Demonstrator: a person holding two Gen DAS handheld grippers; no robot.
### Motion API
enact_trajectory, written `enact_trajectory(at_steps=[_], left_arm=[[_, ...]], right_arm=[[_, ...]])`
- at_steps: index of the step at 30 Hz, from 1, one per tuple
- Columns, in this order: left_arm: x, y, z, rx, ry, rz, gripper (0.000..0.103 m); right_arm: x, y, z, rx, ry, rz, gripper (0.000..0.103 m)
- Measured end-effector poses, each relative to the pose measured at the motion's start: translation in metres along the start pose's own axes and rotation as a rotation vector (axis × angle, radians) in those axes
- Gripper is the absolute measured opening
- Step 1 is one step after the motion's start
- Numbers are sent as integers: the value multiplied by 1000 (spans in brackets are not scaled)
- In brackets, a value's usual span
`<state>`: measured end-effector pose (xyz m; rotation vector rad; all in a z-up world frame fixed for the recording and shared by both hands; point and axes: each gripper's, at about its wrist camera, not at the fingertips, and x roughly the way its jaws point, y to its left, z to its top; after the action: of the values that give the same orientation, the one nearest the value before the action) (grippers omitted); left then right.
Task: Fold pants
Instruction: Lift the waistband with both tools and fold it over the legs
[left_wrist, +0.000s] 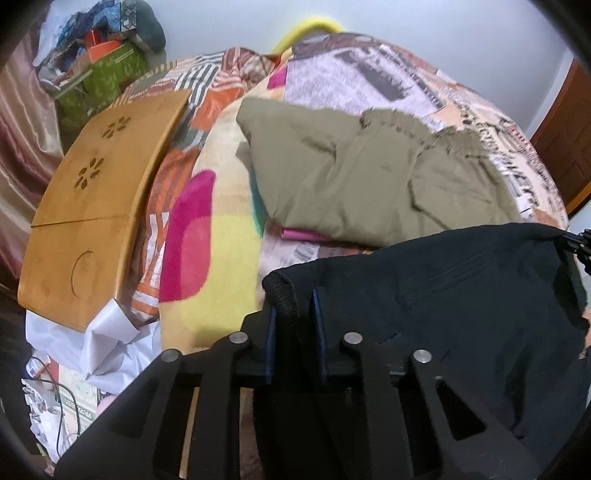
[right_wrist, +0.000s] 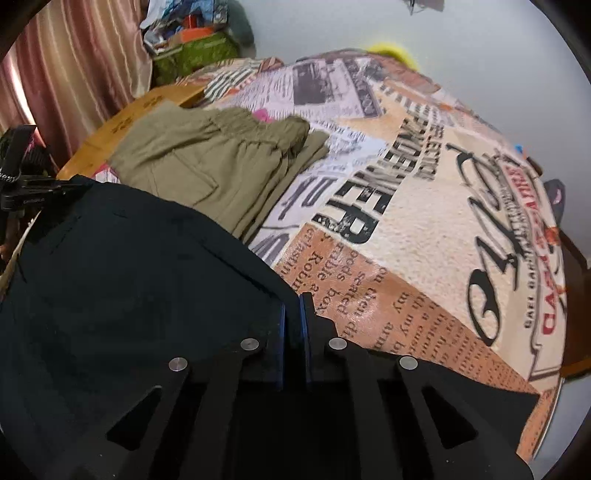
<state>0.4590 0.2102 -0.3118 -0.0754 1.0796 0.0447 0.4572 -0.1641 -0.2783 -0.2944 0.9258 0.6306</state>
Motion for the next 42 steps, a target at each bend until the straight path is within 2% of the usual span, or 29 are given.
enact_trajectory(at_steps=[8,16,20,29,36,42], left_arm=[[-58,-12,-2,34,-101,-13,9],[-123,-22,-25,67,-195,-47,8],[-155,-28,-48,110,-248,-61,8],[-206,-37,-108,188,-294,-53,7],[-223,-35,-168,208,-300,-61,7],[-217,-28,-215,221,-282,-55,7]], right_arm=[[-54,14,-3,22,-72,-25,5],[-120,43,-29,32,-137,-40,5],[-146,62,-46,28,-158,-47,5],[-188,103,-94,21,-186,-51,5],[-199,128,-134,29,-179,-35,5],[-196,145,-168,40,-160,-14,5]])
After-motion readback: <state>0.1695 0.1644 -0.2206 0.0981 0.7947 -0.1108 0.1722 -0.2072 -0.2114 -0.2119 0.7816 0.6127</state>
